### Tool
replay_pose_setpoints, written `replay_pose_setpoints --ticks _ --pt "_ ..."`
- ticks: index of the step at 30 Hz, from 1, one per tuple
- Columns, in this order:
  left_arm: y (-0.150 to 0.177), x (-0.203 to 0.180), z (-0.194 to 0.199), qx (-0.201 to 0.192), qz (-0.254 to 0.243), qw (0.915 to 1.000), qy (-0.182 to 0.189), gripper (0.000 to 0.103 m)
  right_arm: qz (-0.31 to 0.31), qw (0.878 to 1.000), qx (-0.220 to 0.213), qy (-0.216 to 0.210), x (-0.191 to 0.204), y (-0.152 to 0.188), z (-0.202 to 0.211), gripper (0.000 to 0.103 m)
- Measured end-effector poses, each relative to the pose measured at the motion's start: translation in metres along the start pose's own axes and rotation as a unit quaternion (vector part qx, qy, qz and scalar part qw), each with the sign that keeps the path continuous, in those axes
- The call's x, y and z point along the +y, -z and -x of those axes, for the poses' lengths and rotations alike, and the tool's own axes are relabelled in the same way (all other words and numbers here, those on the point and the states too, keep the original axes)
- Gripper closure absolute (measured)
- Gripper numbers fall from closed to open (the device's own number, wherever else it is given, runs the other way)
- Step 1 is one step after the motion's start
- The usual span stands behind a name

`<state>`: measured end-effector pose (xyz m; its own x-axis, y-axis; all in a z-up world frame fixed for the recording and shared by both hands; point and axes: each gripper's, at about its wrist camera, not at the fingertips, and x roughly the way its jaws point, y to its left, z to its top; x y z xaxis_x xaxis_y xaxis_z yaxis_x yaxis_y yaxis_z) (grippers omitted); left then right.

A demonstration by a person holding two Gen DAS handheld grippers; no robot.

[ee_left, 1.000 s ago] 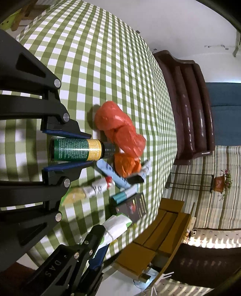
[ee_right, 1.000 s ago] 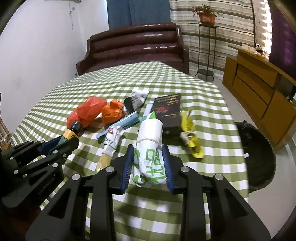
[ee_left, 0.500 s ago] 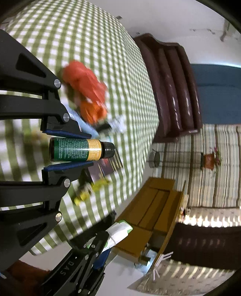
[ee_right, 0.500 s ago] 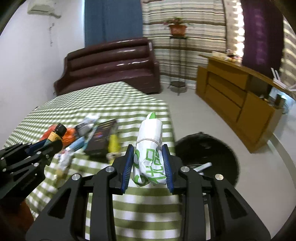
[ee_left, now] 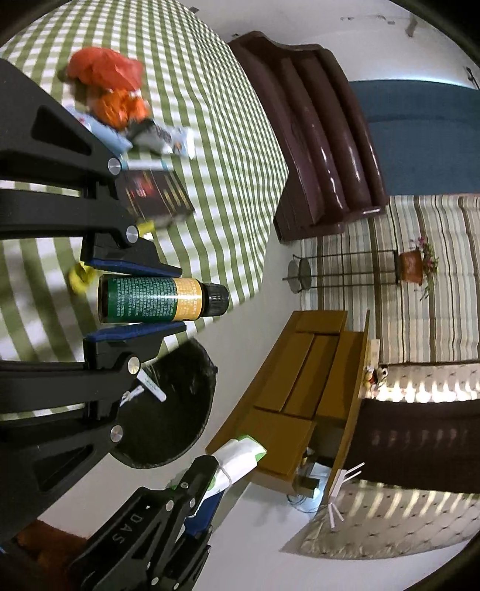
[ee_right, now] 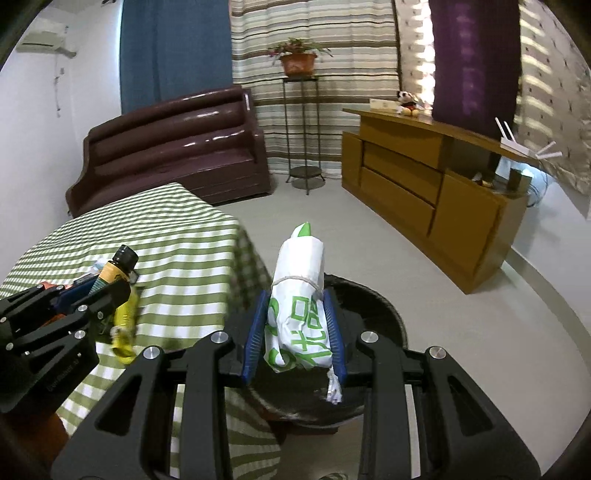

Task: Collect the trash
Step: 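Carry the spray can and printed bag in both grippers over the bin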

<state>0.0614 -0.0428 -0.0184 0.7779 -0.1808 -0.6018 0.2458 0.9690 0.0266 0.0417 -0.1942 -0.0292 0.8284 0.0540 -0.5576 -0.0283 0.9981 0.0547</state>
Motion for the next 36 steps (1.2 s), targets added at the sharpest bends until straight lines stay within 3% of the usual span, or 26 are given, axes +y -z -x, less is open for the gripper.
replay_pose_setpoints --ticks 12,36 --pt "-0.013 -0.037 -0.041 0.024 -0.015 0.9996 0.008 0.079 -0.020 1.000 0.009 0.014 -0.037 0.004 -0.024 0.073" --pt "-0.025 -0.068 -0.089 0.055 -0.041 0.9976 -0.009 0.079 -0.048 0.998 0.026 0.021 -0.061 0.008 -0.061 0.072"
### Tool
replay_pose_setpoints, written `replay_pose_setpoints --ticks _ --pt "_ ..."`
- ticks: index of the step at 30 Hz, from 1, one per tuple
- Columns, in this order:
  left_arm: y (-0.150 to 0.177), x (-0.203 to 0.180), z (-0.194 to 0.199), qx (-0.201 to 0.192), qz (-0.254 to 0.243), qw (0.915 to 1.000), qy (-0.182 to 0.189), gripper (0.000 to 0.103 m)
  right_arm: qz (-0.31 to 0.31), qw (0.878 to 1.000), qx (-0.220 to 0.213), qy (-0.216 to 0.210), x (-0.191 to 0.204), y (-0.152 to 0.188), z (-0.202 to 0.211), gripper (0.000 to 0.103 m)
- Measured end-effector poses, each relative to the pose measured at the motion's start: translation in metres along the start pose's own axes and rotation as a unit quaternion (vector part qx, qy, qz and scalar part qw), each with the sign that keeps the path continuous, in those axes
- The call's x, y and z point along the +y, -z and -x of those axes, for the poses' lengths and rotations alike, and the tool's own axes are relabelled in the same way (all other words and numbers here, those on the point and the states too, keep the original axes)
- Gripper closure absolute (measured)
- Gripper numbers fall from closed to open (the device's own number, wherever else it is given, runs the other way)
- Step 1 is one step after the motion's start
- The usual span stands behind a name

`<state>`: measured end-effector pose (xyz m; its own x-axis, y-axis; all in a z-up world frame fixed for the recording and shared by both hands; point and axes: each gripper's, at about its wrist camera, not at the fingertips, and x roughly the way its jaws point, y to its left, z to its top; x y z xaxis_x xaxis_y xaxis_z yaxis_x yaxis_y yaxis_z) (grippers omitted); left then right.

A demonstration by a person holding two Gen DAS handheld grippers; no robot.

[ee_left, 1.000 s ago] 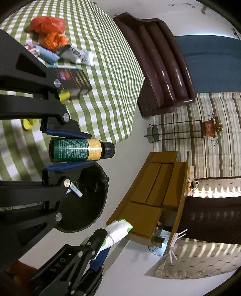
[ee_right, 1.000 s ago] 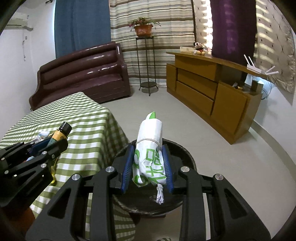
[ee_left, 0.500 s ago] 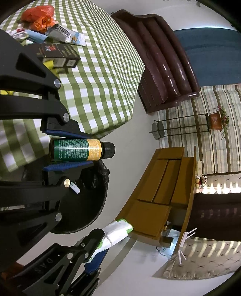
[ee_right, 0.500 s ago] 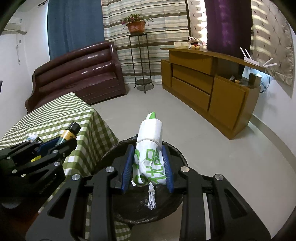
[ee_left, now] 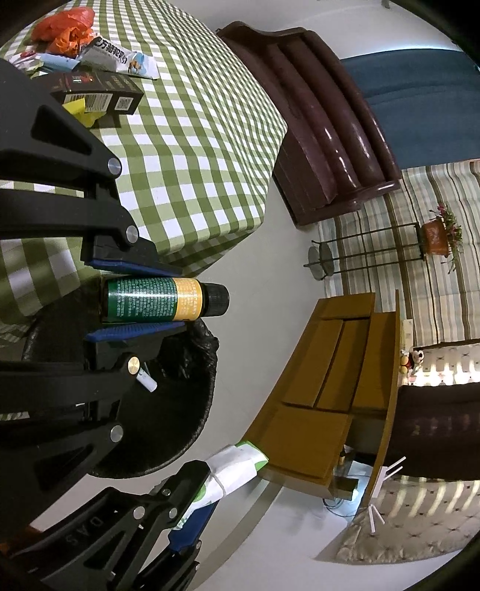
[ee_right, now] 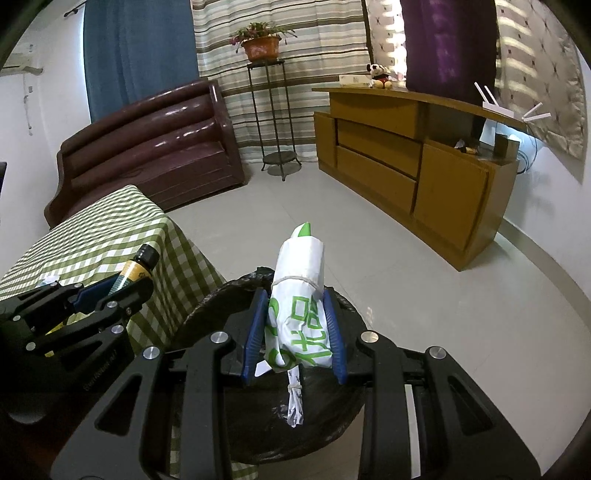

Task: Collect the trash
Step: 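Carry the spray can and printed bag in both grippers over the bin, then open both grippers to drop the can and bag into the bin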

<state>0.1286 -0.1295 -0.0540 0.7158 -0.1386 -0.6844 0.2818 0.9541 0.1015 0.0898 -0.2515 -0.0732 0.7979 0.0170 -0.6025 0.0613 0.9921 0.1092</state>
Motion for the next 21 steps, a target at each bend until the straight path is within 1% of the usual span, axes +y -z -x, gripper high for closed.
replay_pose_setpoints --ticks 2,3,4,5,6,7,9,15,16,17,21 --pt "0.000 -0.001 -0.001 0.003 0.001 1.0000 0.000 0.078 -0.004 1.000 0.000 0.001 -0.001 0.000 -0.002 0.072" --pt "0.000 -0.001 -0.002 0.003 0.001 1.0000 0.000 0.076 -0.006 1.000 0.001 0.000 -0.002 0.000 -0.002 0.072" --pt "-0.002 -0.002 -0.002 0.003 0.001 1.0000 0.000 0.068 -0.009 1.000 0.002 -0.002 -0.003 0.000 -0.003 0.071" --pt "-0.003 -0.003 -0.003 0.002 0.001 1.0000 0.000 0.063 -0.013 1.000 0.002 -0.003 -0.004 0.000 -0.003 0.071" --pt "-0.003 -0.002 -0.002 0.001 0.004 1.0000 0.001 0.056 -0.014 1.000 0.002 -0.003 -0.004 0.001 -0.003 0.071" --pt "-0.003 -0.001 -0.002 0.000 0.006 1.0000 0.002 0.054 -0.014 1.000 0.002 -0.002 -0.005 0.001 -0.003 0.071" --pt "-0.003 -0.001 -0.003 0.000 0.007 1.0000 0.002 0.053 -0.015 1.000 0.002 0.000 -0.005 0.001 -0.002 0.071" --pt "-0.003 -0.001 -0.001 0.000 0.011 0.9999 0.004 0.043 -0.022 1.000 -0.001 0.003 -0.010 0.000 0.002 0.070" --pt "-0.003 -0.001 0.000 -0.001 0.013 0.9999 0.004 0.041 -0.023 1.000 -0.001 0.004 -0.009 0.001 0.003 0.068" --pt "-0.003 0.000 0.001 -0.002 0.015 0.9999 0.005 0.041 -0.023 1.000 -0.001 0.005 -0.009 0.000 0.003 0.063" --pt "-0.002 0.003 0.008 -0.004 0.019 0.9998 0.006 0.040 -0.025 1.000 0.000 0.007 -0.008 0.002 0.006 0.062"
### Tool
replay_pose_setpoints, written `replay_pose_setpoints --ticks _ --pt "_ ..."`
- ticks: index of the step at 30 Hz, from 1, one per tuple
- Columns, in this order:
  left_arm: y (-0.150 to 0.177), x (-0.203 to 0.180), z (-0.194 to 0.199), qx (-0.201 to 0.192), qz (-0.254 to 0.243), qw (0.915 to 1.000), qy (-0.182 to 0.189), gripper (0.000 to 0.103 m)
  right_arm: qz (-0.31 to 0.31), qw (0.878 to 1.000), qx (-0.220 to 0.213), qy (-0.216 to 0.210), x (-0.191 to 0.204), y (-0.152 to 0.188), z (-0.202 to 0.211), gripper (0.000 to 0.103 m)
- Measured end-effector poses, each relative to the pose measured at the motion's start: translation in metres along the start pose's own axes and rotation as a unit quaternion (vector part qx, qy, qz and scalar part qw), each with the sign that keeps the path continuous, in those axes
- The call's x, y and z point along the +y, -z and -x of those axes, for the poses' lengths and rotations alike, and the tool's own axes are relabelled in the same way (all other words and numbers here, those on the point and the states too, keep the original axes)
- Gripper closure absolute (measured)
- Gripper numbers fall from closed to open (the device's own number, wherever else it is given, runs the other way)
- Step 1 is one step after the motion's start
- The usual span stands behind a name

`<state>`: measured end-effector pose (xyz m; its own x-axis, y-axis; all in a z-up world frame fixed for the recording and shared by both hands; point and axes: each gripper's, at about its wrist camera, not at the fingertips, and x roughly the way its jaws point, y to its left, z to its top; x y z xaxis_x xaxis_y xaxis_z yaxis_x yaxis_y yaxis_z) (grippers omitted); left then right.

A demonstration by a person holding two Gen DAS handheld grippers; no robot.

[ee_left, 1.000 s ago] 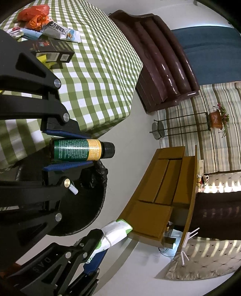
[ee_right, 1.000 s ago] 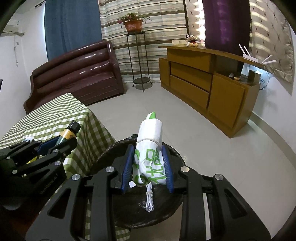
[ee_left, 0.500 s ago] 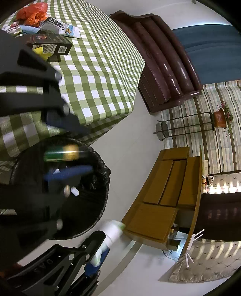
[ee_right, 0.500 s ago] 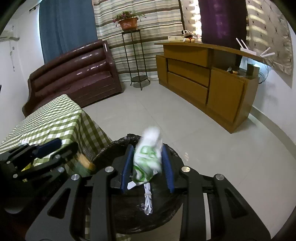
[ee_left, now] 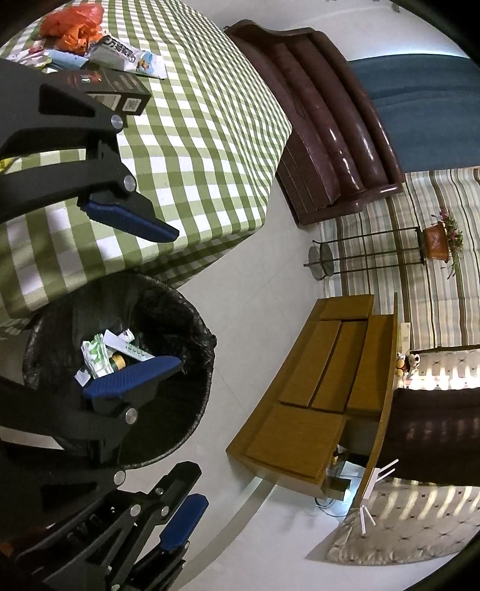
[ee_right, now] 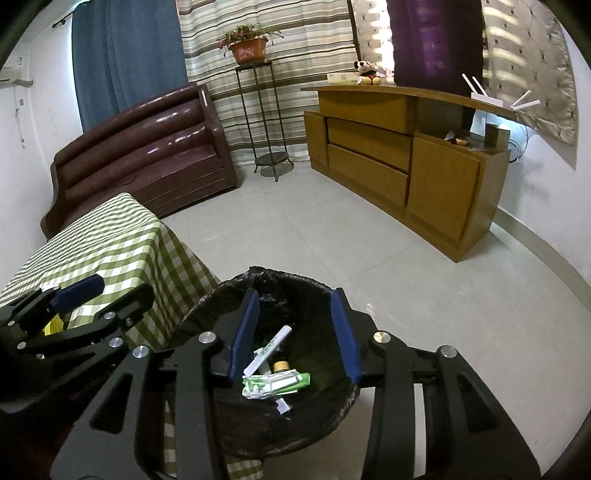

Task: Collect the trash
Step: 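Open both grippers to drop the can and bag into the bin, then move both open grippers back over the trash on the table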

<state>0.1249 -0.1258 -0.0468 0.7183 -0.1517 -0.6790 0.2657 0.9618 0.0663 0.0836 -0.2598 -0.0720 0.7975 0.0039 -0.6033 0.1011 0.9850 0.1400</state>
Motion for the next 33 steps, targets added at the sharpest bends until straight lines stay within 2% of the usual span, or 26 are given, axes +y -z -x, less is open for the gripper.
replay_pose_setpoints --ticks 3,5,11,20,33 --pt "0.004 0.005 0.007 0.000 0.004 1.0000 0.000 0.039 0.001 1.000 0.002 -0.003 0.002 0.001 0.003 0.059" --pt "0.007 0.010 0.014 -0.001 0.006 1.0000 -0.004 0.039 0.005 1.000 0.003 -0.009 0.007 0.003 0.006 0.054" --pt "0.019 0.034 0.035 -0.001 0.025 0.9995 -0.017 0.039 0.015 0.999 0.011 -0.032 0.026 0.010 0.017 0.051" --pt "0.044 0.075 0.061 0.007 0.048 0.9974 -0.053 0.039 0.050 0.997 0.023 -0.063 0.069 0.019 0.032 0.050" --pt "0.094 0.142 0.098 0.020 0.096 0.9895 -0.106 0.039 0.100 0.989 0.036 -0.107 0.139 0.043 0.055 0.051"
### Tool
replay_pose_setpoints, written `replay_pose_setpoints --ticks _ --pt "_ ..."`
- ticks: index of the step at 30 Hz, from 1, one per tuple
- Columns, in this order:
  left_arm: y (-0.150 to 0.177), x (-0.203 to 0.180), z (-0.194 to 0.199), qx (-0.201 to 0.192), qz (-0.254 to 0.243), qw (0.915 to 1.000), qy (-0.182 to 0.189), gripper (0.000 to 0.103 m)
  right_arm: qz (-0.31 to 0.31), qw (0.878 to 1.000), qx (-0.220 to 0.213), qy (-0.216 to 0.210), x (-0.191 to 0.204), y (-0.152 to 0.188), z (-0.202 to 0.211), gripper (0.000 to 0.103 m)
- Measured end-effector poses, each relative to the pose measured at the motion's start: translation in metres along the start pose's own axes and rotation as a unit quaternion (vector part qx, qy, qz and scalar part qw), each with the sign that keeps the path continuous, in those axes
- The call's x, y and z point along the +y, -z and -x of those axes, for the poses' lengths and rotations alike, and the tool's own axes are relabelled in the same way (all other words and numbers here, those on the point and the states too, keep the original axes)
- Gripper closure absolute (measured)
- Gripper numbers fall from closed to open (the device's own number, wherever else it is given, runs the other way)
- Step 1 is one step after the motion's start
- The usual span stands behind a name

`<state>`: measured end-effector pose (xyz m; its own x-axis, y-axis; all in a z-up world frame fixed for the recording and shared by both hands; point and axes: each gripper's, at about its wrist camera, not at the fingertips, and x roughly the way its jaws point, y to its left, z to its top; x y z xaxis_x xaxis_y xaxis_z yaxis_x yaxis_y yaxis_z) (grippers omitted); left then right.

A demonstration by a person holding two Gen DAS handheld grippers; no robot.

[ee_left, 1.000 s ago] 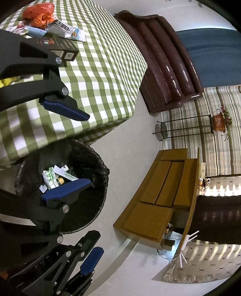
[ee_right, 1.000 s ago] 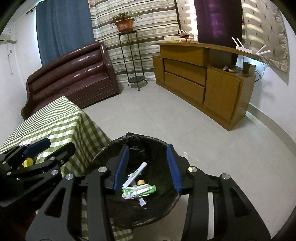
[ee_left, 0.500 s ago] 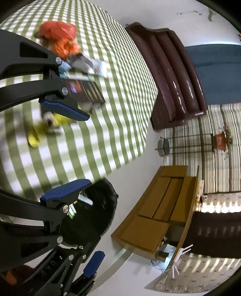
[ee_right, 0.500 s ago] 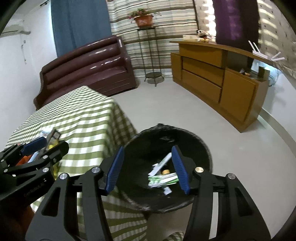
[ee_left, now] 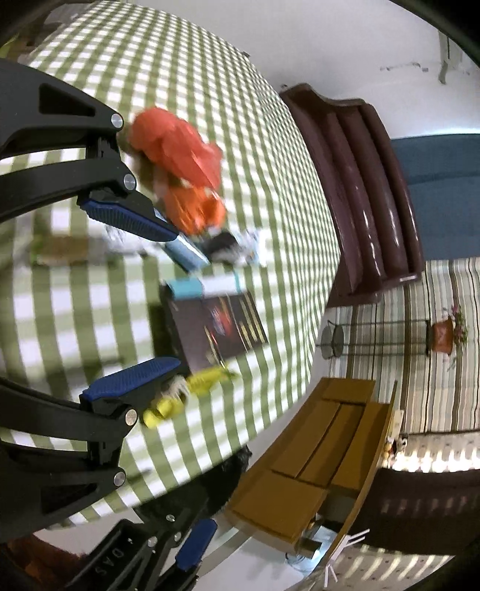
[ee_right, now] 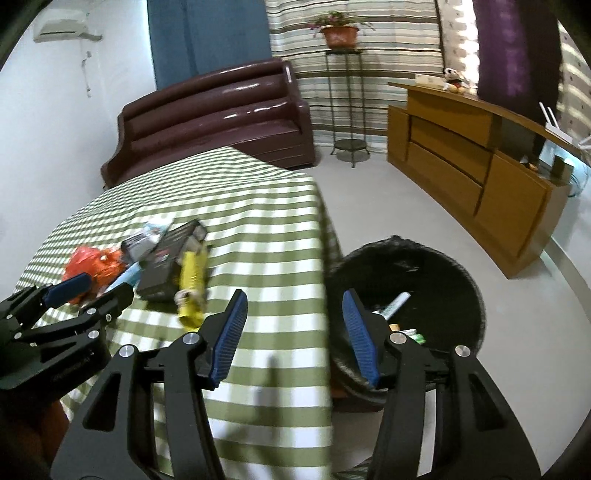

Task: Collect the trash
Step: 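Move both open grippers back over the trash on the table, then lower the left gripper onto the white-and-red tube and close it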

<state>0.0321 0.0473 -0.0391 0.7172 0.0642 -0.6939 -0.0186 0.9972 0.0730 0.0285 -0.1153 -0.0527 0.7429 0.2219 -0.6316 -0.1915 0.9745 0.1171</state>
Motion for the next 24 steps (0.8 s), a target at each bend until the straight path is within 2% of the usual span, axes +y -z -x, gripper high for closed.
replay_pose_setpoints --ticks 7,14,17,21,24 --pt "0.021 0.031 -0.001 0.022 0.021 0.9995 -0.013 0.039 0.018 1.000 0.007 -0.011 0.025 0.003 0.000 0.051" --pt "0.036 0.042 -0.009 0.046 0.035 0.9983 -0.005 0.040 0.027 0.999 0.010 -0.014 0.038 0.005 -0.003 0.051" --pt "0.039 0.043 -0.011 0.053 0.031 0.9981 -0.001 0.055 0.028 0.999 0.013 -0.015 0.041 0.005 -0.004 0.051" --pt "0.043 0.041 -0.009 0.048 0.020 0.9987 0.001 0.085 0.030 0.999 0.016 -0.017 0.045 0.006 -0.008 0.050" --pt "0.044 0.043 -0.004 0.043 0.022 0.9987 0.014 0.086 0.033 0.999 0.020 -0.019 0.049 0.006 -0.011 0.051"
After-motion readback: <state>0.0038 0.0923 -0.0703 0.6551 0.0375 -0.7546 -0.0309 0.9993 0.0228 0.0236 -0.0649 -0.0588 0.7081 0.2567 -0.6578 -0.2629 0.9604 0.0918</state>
